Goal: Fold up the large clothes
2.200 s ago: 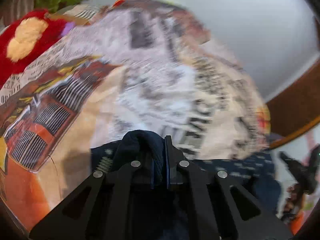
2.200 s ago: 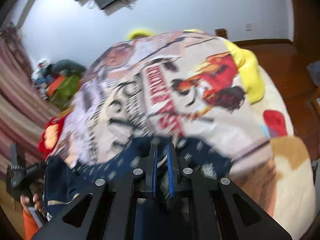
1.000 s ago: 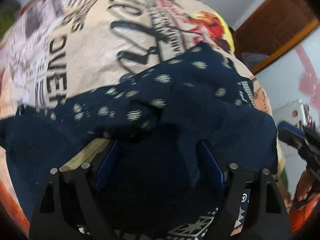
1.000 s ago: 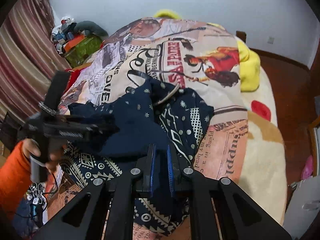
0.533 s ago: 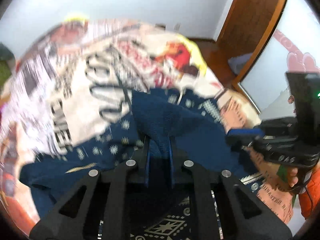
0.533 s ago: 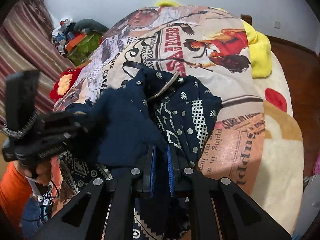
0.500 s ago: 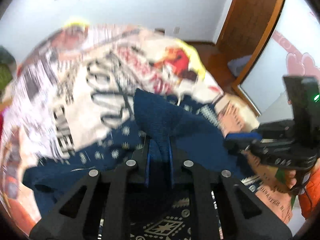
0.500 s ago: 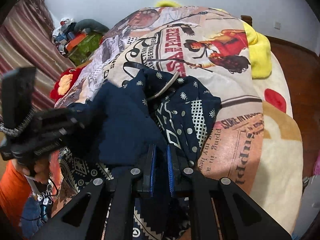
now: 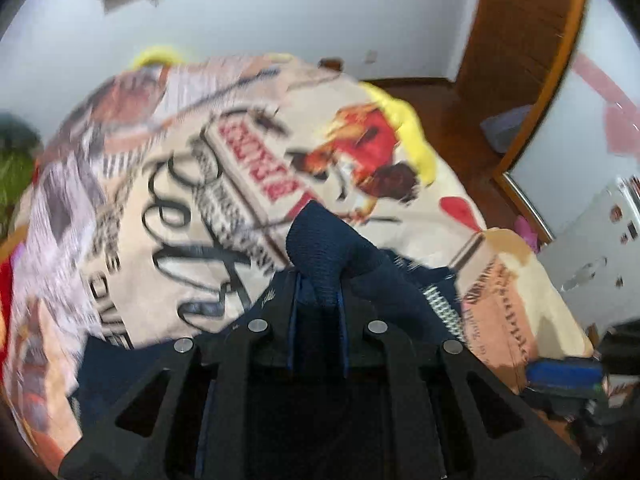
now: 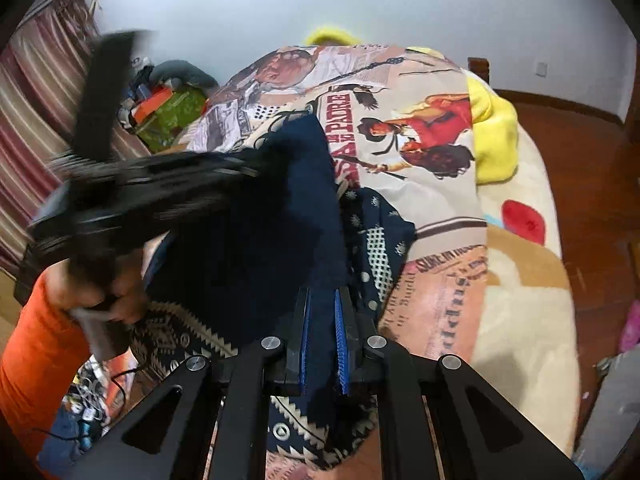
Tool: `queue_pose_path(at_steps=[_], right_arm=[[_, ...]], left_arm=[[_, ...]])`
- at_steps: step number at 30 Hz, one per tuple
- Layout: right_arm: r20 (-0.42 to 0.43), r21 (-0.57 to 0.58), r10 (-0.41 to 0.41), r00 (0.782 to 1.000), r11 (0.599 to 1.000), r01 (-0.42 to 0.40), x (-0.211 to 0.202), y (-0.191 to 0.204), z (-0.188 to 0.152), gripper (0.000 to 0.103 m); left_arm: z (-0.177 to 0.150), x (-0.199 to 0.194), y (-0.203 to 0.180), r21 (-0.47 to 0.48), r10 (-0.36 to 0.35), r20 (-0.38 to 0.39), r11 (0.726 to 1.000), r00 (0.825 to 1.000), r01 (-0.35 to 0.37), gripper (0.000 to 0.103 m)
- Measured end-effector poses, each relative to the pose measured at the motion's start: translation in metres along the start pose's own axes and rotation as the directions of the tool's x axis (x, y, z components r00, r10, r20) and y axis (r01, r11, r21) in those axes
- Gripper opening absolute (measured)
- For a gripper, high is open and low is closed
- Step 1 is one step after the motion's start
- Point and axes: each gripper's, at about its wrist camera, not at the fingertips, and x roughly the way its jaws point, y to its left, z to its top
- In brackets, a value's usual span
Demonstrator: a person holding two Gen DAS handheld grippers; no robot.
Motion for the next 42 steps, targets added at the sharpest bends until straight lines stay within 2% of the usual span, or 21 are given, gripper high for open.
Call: queue_pose_path(at_steps=[3, 6, 7, 8, 10, 12, 14, 16, 18, 20, 24, 25, 28, 30, 31, 33, 35, 37, 38, 40, 42], right_arm=[[-0.018, -0.037, -0.042, 0.999, 0.998, 0.041, -0.001, 0.004, -0.003, 0.008], [-0.025, -0.064, -0.068, 0.997, 0.996, 0.066, -0.001, 0.008, -0.004, 0.008], [-0.025, -0.068, -0.072, 0.997, 0.995, 0.070, 0.001, 0.010, -0.003, 0.008], [-0.023, -0.068, -0.072, 0.997, 0.995, 0.070, 0.002, 0.013, -0.001, 0.008], [-0.013, -0.067, -0.062, 0.998, 0.996, 0.061, 0.004, 0.019, 0.003, 0.008], [-0.001, -0.073, -0.055, 0.998, 0.996, 0.055, 0.007, 0.028, 0.008, 0.008], [0.005, -0.092, -0.049, 0.999, 0.995, 0.049, 0.012, 0.041, 0.014, 0.008], [0.005, -0.113, -0.049, 0.999, 0.992, 0.050, 0.018, 0.054, 0.019, 0.008], [0.000, -0.130, -0.050, 0.999, 0.990, 0.050, 0.028, 0.064, 0.024, 0.008], [-0.021, -0.138, -0.053, 0.998, 0.989, 0.049, 0.043, 0.072, 0.028, 0.008], [-0.110, -0.102, -0.112, 0.988, 0.990, 0.101, 0.085, 0.072, 0.032, 0.008], [-0.142, -0.094, -0.135, 0.981, 0.988, 0.122, 0.099, 0.070, 0.032, 0.008], [-0.191, -0.088, -0.163, 0.968, 0.985, 0.148, 0.122, 0.064, 0.027, 0.008], [-0.183, -0.091, -0.163, 0.970, 0.985, 0.148, 0.123, 0.062, 0.025, 0.008], [-0.181, -0.092, -0.161, 0.970, 0.985, 0.147, 0.123, 0.061, 0.026, 0.008], [-0.182, -0.086, -0.165, 0.969, 0.985, 0.152, 0.122, 0.059, 0.027, 0.008], [-0.177, -0.063, -0.180, 0.968, 0.983, 0.171, 0.121, 0.055, 0.030, 0.008], [-0.160, -0.043, -0.203, 0.966, 0.979, 0.198, 0.119, 0.050, 0.032, 0.008], [-0.142, -0.034, -0.233, 0.962, 0.973, 0.230, 0.116, 0.045, 0.033, 0.008], [-0.142, -0.015, -0.236, 0.961, 0.972, 0.237, 0.116, 0.036, 0.033, 0.008], [-0.145, 0.000, -0.222, 0.964, 0.974, 0.225, 0.119, 0.030, 0.031, 0.008]], left_arm=[[-0.003, -0.012, 0.015, -0.072, -0.100, 0.001, 0.992, 0.995, 0.100, 0.021], [-0.005, -0.049, 0.032, -0.068, -0.143, 0.053, 0.987, 0.988, 0.146, 0.045], [-0.008, -0.066, 0.042, -0.061, -0.133, 0.089, 0.989, 0.987, 0.138, 0.061], [-0.010, -0.078, 0.052, -0.058, -0.114, 0.121, 0.991, 0.986, 0.122, 0.071], [-0.020, -0.102, 0.079, -0.055, -0.034, 0.188, 0.997, 0.982, 0.046, 0.078], [-0.031, -0.110, 0.107, -0.056, 0.058, 0.199, 0.997, 0.978, -0.047, 0.082], [-0.046, -0.103, 0.147, -0.086, 0.143, 0.144, 0.987, 0.979, -0.132, 0.083], [-0.062, -0.088, 0.180, -0.130, 0.170, 0.069, 0.979, 0.983, -0.160, 0.082], [-0.078, -0.066, 0.209, -0.185, 0.171, -0.015, 0.968, 0.985, -0.171, 0.082], [-0.097, -0.040, 0.236, -0.256, 0.139, -0.087, 0.954, 0.986, -0.157, 0.082], [-0.113, -0.014, 0.253, -0.359, 0.049, -0.077, 0.930, 0.996, -0.074, 0.078], [-0.113, -0.009, 0.254, -0.380, 0.024, -0.058, 0.924, 0.998, -0.045, 0.072], [-0.107, 0.003, 0.249, -0.389, -0.006, -0.030, 0.921, 1.000, -0.006, 0.047], [-0.102, 0.006, 0.242, -0.342, 0.055, -0.028, 0.938, 0.998, -0.061, 0.025], [-0.100, 0.006, 0.238, -0.312, 0.078, -0.032, 0.946, 0.996, -0.084, 0.003], [-0.099, -0.006, 0.242, -0.331, 0.101, 0.001, 0.939, 0.995, -0.095, 0.003], [-0.100, -0.030, 0.251, -0.367, 0.138, 0.087, 0.925, 0.987, -0.097, 0.003], [-0.101, -0.049, 0.261, -0.391, 0.237, 0.118, 0.904, 0.964, -0.174, 0.003], [-0.101, -0.052, 0.267, -0.398, 0.280, 0.110, 0.892, 0.954, -0.216, 0.003], [-0.105, -0.048, 0.281, -0.396, 0.362, 0.046, 0.862, 0.931, -0.315, 0.003], [-0.114, -0.033, 0.297, -0.409, 0.379, -0.028, 0.840, 0.925, -0.357, 0.001]])
